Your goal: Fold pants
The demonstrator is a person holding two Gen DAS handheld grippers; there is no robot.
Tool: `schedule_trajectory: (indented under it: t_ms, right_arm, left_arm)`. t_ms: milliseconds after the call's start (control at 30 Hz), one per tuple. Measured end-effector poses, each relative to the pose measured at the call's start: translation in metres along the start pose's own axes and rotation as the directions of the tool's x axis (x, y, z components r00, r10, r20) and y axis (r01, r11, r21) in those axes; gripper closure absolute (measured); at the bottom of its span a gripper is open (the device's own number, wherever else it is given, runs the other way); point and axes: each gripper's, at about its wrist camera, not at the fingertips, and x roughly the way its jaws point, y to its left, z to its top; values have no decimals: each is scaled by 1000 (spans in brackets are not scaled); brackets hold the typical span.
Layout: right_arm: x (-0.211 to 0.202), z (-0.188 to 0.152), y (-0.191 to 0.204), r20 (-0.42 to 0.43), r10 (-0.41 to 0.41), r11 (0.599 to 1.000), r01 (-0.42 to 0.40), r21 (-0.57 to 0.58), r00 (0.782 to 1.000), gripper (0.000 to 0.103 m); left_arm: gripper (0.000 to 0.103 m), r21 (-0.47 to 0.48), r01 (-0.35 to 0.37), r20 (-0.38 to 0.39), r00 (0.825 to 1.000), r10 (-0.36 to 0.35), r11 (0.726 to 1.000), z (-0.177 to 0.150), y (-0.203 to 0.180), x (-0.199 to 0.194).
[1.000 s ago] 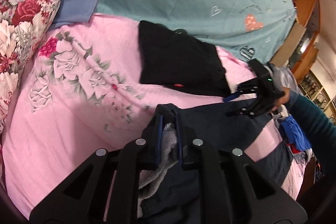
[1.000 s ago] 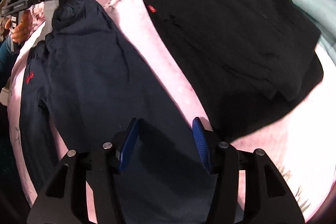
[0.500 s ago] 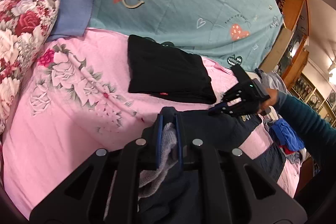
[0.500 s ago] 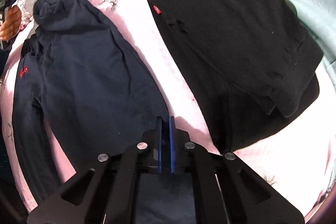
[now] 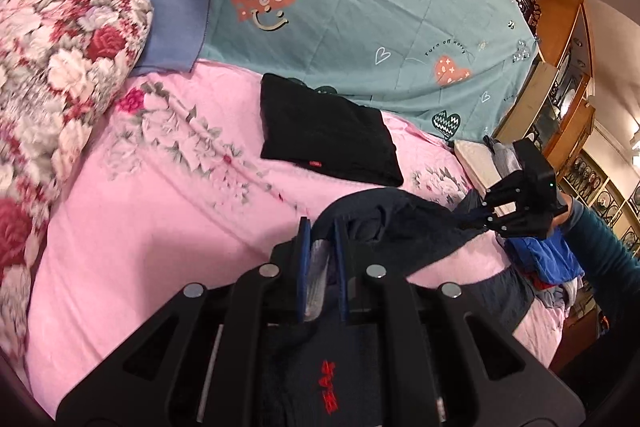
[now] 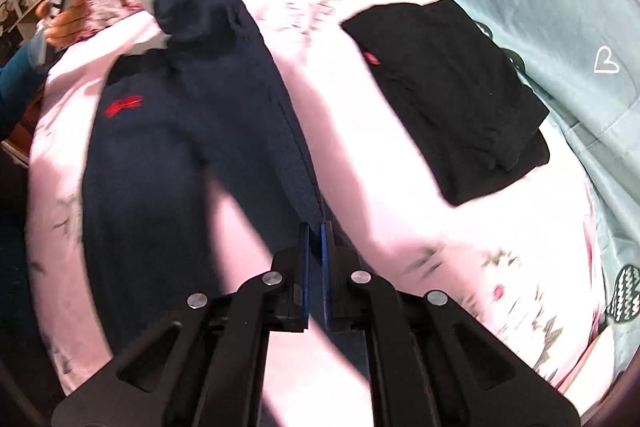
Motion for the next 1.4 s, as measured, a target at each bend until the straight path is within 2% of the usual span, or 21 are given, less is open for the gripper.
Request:
schedule_trajectory:
  t_ms: [200, 467, 600, 733, 833, 867, 1000, 1100, 1167, 1200, 1233, 1300, 1400]
  right_arm:
    - [-15, -35, 48, 54, 55, 998, -56, 25, 997, 98]
    - [12, -57, 92, 63, 151, 987, -154, 48, 987, 98]
    - [18, -57, 106, 86, 196, 978, -202, 62, 977, 98]
    - [29, -59, 118, 69, 239, 968, -244, 67, 969, 98]
    - [36, -64, 124, 67, 256, 962, -261, 82, 964, 98]
    - [39, -66, 126, 68, 259, 960, -264, 91, 964, 98]
    - [44, -70, 127, 87, 267, 953, -276, 125, 960, 97]
    - [41, -72, 131, 92, 257, 954, -267, 133, 962, 96]
    - [39, -73, 136, 106, 284, 945, -297, 137, 953, 96]
    - [37, -73, 144, 115, 293, 943, -307, 127, 949, 97]
    - [37, -73, 151, 113, 286, 947, -299, 116, 951, 97]
    - [37, -74, 157, 112, 231, 959, -246, 140, 966, 93]
    - [20, -92, 136, 161, 192, 919, -235, 316, 968, 69]
  left_arm:
    - [91, -48, -10, -1, 1000, 10, 999, -47, 1, -36]
    - [91, -164, -48, -41, 998, 42, 985, -96, 30, -53]
    - [91, -193, -51, -22, 999, 48, 980, -98, 40, -59]
    - [91, -153, -58, 5, 998, 60, 987, -95, 34, -69]
    - [90, -126, -132, -30, 991, 129, 983, -104, 35, -69]
    - [90, -130, -181, -58, 983, 175, 975, -110, 41, -67]
    - [91, -209, -248, -117, 967, 228, 946, -123, 66, -71]
    - [90, -205, -224, -69, 974, 215, 953, -113, 60, -80]
    - [90, -173, -162, -23, 987, 161, 971, -96, 42, -77]
    - [86, -155, -141, -12, 990, 141, 978, -90, 34, -73]
    - [73, -128, -128, -6, 992, 128, 983, -83, 22, -66]
    - [57, -84, -126, -6, 992, 126, 988, -75, 3, -46]
    - [56, -72, -141, -101, 986, 134, 987, -82, -3, -10]
